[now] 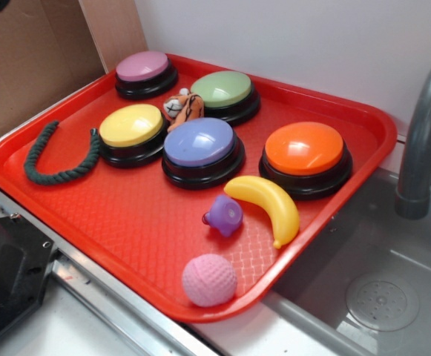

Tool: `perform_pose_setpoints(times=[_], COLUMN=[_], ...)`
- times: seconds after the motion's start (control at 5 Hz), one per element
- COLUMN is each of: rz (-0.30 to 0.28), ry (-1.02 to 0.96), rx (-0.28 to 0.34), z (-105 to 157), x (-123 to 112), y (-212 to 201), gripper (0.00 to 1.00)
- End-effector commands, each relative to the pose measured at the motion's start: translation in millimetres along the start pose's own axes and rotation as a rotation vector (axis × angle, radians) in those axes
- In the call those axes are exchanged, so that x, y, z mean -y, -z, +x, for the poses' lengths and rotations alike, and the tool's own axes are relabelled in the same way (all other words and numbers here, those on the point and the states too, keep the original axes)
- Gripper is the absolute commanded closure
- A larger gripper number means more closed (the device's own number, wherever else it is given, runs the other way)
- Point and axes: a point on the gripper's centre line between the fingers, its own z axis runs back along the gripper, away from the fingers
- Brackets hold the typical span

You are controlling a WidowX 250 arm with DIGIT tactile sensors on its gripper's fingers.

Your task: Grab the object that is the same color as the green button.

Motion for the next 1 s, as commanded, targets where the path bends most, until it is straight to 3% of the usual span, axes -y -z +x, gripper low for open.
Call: perform_pose_setpoints(times=[0.0, 0.4, 0.8], rz=[0.0, 0.007, 0.07], ry=[0.0, -0.215, -0.504], rx=[0.0, 0.054, 0.094], z=[0.0, 9.1, 8.1], x=[0.0, -50.1, -106.1], y=[0.0, 30.9, 78.0], gripper=[0.0, 0.0, 0.0])
